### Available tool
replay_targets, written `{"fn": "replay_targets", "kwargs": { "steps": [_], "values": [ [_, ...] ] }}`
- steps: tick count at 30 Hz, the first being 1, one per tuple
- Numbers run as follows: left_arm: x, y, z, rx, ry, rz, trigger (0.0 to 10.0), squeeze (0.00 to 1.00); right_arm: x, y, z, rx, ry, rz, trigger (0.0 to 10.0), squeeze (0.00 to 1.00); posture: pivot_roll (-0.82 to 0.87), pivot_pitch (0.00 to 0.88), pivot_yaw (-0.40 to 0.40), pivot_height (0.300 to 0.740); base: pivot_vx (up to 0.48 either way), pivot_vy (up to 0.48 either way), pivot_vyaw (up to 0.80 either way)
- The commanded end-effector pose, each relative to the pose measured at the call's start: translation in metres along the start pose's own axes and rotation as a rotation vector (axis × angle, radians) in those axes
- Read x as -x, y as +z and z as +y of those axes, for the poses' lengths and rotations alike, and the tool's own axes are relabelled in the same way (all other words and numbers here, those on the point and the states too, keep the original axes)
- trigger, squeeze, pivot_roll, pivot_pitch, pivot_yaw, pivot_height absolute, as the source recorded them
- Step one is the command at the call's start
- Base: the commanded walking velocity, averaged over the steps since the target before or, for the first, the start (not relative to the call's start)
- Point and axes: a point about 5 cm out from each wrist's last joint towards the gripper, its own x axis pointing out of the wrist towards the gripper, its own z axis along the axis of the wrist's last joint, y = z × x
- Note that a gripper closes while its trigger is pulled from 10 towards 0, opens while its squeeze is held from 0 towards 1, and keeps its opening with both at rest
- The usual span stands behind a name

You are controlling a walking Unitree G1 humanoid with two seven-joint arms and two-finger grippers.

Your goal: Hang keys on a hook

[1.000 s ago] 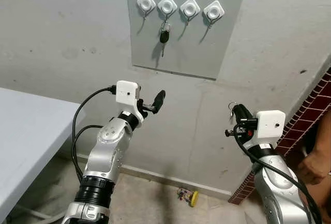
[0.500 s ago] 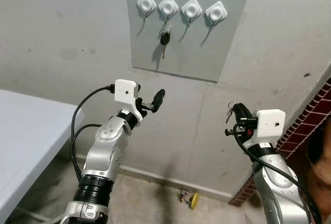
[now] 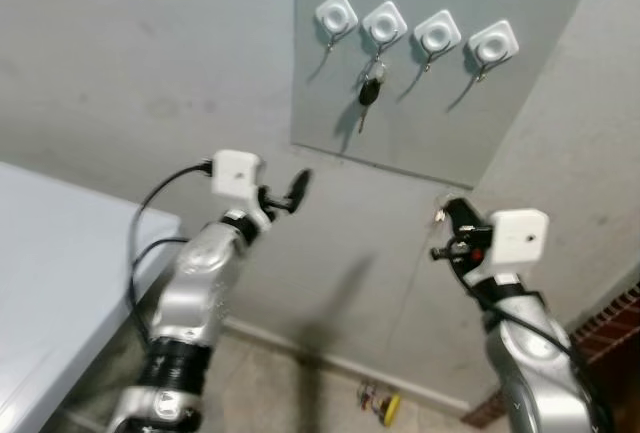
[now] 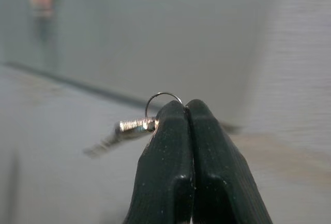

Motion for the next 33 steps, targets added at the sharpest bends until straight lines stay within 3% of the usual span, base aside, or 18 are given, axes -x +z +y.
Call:
{"fn": "replay_targets", "kwargs": {
  "steps": [1,12,18,25,33],
  "values": [
    [-0.004,0.005,-0.019,0.001,-0.089,-0.029,10.0,0.0,0.003,0.0,-0.01,0.014,-0.032,0.012,10.0,0.0,-0.08,0.0,-0.034,0.74,0.0,0.0,0.0],
    [0.001,0.013,-0.033,-0.048,-0.231,-0.067,10.0,0.0,0.001,0.002,-0.013,0.022,-0.022,0.005,10.0,0.0,-0.08,0.0,-0.036,0.74,0.0,0.0,0.0],
    [0.002,0.017,-0.046,-0.107,-0.327,-0.076,10.0,0.0,-0.008,0.013,-0.016,0.035,-0.003,-0.035,10.0,0.0,-0.07,0.0,-0.038,0.74,0.0,0.0,0.0],
    [0.0,0.025,-0.055,-0.146,-0.391,-0.113,10.0,0.0,-0.026,0.039,-0.016,0.038,0.037,-0.139,10.0,0.0,-0.07,0.0,-0.038,0.74,0.0,0.0,0.0],
    [-0.003,0.032,-0.06,-0.129,-0.416,-0.134,10.0,0.0,-0.046,0.066,-0.012,0.015,0.078,-0.244,10.0,0.0,-0.08,0.0,-0.027,0.74,0.0,0.0,0.0]
  ]
}}
